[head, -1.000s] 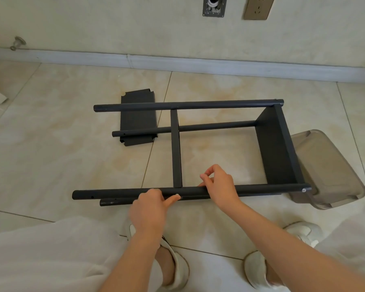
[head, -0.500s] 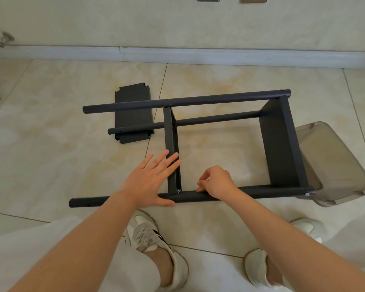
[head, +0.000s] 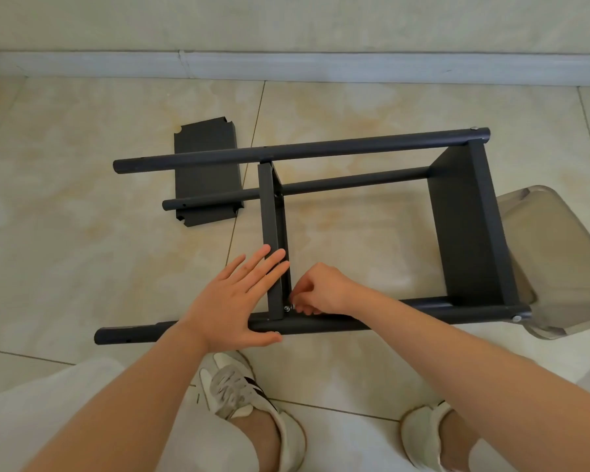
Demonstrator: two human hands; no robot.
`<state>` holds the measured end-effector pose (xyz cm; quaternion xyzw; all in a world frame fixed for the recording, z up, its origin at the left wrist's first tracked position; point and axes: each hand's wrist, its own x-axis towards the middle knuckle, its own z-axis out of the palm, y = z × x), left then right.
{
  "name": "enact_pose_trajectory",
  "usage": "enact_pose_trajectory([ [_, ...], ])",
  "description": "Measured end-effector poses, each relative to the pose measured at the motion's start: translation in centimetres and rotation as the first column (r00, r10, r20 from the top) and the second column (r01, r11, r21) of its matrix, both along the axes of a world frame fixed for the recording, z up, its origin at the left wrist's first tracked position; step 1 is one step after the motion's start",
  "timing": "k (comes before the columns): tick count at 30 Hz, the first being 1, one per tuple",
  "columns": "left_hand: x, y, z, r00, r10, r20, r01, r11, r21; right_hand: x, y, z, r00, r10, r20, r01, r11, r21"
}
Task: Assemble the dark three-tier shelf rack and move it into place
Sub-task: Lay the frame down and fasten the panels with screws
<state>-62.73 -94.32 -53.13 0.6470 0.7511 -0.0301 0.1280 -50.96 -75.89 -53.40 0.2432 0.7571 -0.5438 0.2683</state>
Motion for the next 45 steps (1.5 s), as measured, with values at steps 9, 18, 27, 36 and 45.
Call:
enact_pose_trajectory([
  [9, -0.2, 0.0, -0.5, 1.000, -0.015, -0.011, 0.015, 1.000, 0.025, -2.1, 0.0, -1.2, 0.984, 0.106, -0.146, -0.117, 0.990, -0.072],
  [18, -0.2, -0.1, -1.0, 1.000, -0.010, -0.008, 0.010, 0.999, 0.042, -1.5, 0.5, -2.3, 0.995, 0.050, -0.090, -0.072, 0.963, -0.260],
  [27, -0.2, -0.1, -1.0, 1.000, -0.007, -0.006, 0.008, 0.999, 0.046, -2.1, 0.8, -2.8, 0.996, 0.073, -0.046, -0.084, 0.939, -0.333],
  [36, -0.2, -0.1, -1.2, 1.000, -0.002, 0.001, 0.002, 0.998, 0.055, -1.9, 1.1, -3.6, 0.997, 0.079, -0.011, -0.076, 0.899, -0.430],
  [45, -0.2, -0.1, -1.4, 1.000, -0.004, -0.004, 0.004, 0.998, 0.069, -1.9, 1.4, -3.9, 0.997, 0.062, 0.042, -0.032, 0.858, -0.513],
])
